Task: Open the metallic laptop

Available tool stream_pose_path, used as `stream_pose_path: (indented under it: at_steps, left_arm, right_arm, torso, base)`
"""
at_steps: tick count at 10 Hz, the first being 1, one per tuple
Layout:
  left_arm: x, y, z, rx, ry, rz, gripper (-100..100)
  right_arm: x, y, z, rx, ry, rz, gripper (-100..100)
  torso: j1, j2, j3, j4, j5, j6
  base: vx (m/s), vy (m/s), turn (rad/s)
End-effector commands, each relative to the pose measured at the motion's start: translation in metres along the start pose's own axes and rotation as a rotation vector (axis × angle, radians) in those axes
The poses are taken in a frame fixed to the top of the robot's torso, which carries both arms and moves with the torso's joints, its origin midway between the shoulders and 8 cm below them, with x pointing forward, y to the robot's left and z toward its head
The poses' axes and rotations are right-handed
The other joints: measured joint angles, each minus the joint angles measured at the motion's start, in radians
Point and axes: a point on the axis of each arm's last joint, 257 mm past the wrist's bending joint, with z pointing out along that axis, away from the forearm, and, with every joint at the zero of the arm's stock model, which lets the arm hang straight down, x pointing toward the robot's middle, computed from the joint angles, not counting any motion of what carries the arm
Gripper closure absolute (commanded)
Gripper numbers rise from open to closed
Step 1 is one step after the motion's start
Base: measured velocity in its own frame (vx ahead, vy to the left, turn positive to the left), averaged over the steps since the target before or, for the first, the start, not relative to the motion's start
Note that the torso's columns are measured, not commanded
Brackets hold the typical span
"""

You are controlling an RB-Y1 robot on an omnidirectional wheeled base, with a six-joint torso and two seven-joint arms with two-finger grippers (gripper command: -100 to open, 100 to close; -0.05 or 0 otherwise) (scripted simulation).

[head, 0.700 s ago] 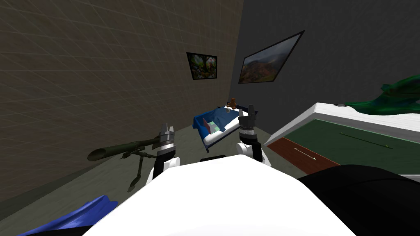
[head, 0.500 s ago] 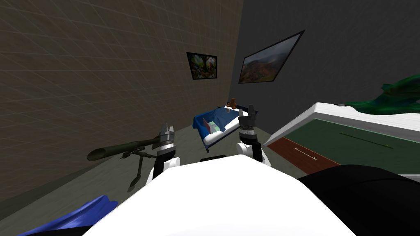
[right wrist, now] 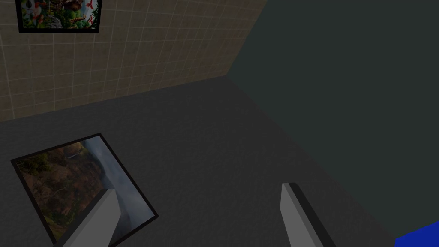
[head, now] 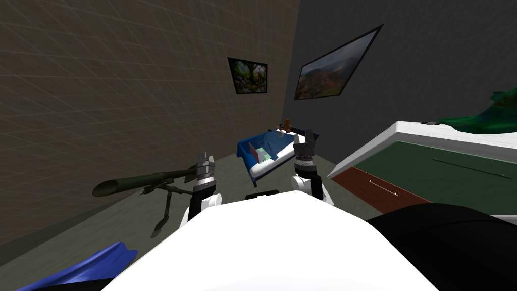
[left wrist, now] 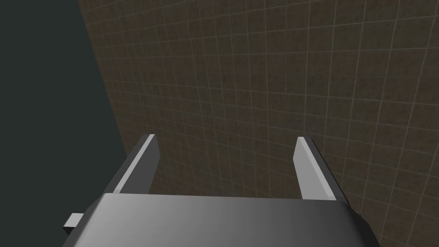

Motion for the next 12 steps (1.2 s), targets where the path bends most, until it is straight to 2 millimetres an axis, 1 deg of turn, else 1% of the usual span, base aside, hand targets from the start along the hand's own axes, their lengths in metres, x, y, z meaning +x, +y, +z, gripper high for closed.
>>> stream_pose_path:
  at_steps: [1, 2, 3, 4, 5, 8, 12]
  left_arm:
    - [0.000, 0.000, 0.000, 0.000, 0.000, 0.000, 0]
    - [0.000, 0.000, 0.000, 0.000, 0.000, 0.000, 0]
    - [0.003, 0.006, 0.001, -0.013, 0.032, 0.012, -100]
    - [0.004, 0.010, 0.002, -0.024, 0.045, 0.015, -100]
    - [0.007, 0.021, 0.003, -0.054, 0.067, 0.016, -100]
    - [0.009, 0.044, 0.004, -0.121, 0.090, 0.006, -100]
    - [0.010, 0.081, 0.004, -0.235, 0.106, -0.023, -100]
  right_arm:
    - [0.000, 0.000, 0.000, 0.000, 0.000, 0.000, 0]
    - [0.000, 0.000, 0.000, 0.000, 0.000, 0.000, 0]
    - [0.000, 0.000, 0.000, 0.000, 0.000, 0.000, 0]
    - [0.000, 0.000, 0.000, 0.000, 0.000, 0.000, 0]
    - [0.000, 0.000, 0.000, 0.001, 0.000, 0.000, 0]
    - [0.000, 0.000, 0.000, 0.001, 0.000, 0.000, 0]
    - [0.000, 0.000, 0.000, 0.001, 0.000, 0.000, 0]
  torso:
    - [0.000, 0.074, -0.148, 0.074, 0.000, 0.000]
    - [0.000, 0.148, -0.295, 0.148, 0.000, 0.000]
    - [0.000, 0.221, -0.443, 0.221, 0.000, 0.000]
    - [-0.001, 0.255, -0.512, 0.254, 0.000, 0.000]
    - [-0.001, 0.264, -0.532, 0.264, 0.000, 0.000]
    - [-0.001, 0.268, -0.537, 0.268, 0.000, 0.000]
    - [0.000, 0.269, -0.536, 0.268, 0.000, 0.000]
  base:
    - [0.000, 0.000, 0.000]
    - [0.000, 0.000, 0.000]
    - [0.011, -0.015, -0.020]
    - [0.018, -0.030, -0.027]
    - [0.033, -0.054, -0.050]
    - [0.044, -0.072, -0.042]
    - [0.051, -0.075, -0.047]
